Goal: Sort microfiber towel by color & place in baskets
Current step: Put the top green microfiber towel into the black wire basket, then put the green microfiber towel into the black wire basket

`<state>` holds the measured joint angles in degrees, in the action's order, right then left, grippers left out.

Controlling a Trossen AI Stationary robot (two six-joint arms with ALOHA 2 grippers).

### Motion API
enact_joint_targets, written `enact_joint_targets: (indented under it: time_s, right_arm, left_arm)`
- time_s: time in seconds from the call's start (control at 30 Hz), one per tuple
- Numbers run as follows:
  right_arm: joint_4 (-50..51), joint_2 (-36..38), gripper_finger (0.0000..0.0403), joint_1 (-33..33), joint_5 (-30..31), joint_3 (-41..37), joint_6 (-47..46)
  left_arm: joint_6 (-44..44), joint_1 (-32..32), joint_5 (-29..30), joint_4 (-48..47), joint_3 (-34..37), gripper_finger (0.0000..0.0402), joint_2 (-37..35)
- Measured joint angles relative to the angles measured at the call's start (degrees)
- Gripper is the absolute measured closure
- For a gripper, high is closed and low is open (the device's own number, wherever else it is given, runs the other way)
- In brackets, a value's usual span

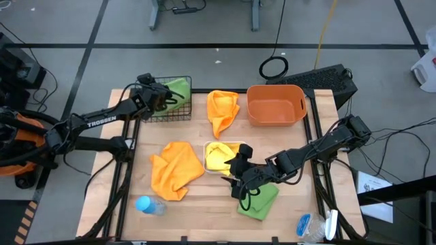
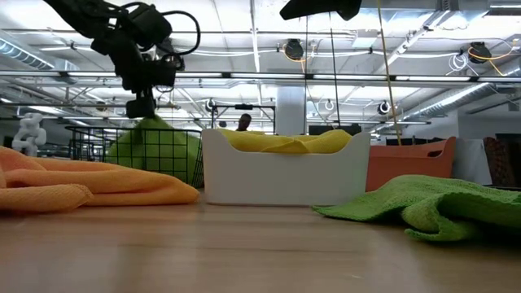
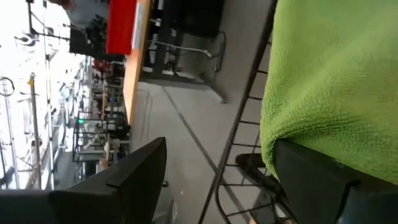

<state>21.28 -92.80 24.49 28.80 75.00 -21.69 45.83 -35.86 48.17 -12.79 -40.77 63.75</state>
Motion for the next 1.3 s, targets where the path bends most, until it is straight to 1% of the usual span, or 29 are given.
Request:
enact_joint_targets:
  time_s: [0.13,0.23,0.4,0.47,0.63,0.8,1.0,1.17,1.3]
  right_arm:
    - [0.0,0.0,0.0149,0.0,0.0,0.0,0.0]
    - [0.0,0.0,0.0149,-0.1,0.0,0.0,0.0]
    - [0.0,0.0,0.0149,-0.1,0.0,0.0,0.0]
    - [0.0,0.0,0.0149,-0.1,0.0,0.0,-0.1]
    - [0.0,0.0,0.0149,0.0,0.0,0.0,0.0]
    - [0.0,0.0,0.0149,0.0,0.0,0.0,0.3]
    - [0.0,0.0,0.0149,-0.2,0.0,0.0,0.3]
    - [0.0,0.0,0.0149,-0.2,0.0,0.0,0.3]
    - [0.0,0.0,0.0149,-0.2,0.4,0.0,1.5]
  left_arm:
    - [-3.1,0.4,0.8,-5.5,-1.3,0.0111,0.0]
    - [-3.5,0.6,0.7,-6.1,-2.2,0.0111,0.0]
    - [-3.7,0.8,-4.0,-6.2,-2.7,0.0111,-0.3]
    - [-6.2,0.8,-5.8,-7.1,-2.7,0.0111,-0.3]
    - [-12.1,0.8,-6.4,-13.5,-2.7,0.0111,-0.3]
    - [-13.8,0.8,-6.4,-19.7,-2.7,0.0111,-0.2]
    - [-14.1,1.5,-10.0,-19.8,-2.7,0.0111,-0.5]
    - [-15.2,4.5,-13.4,-20.1,-2.8,0.0111,-2.1]
    - [-15.1,6.2,-14.0,-19.3,-2.8,0.0111,-4.3]
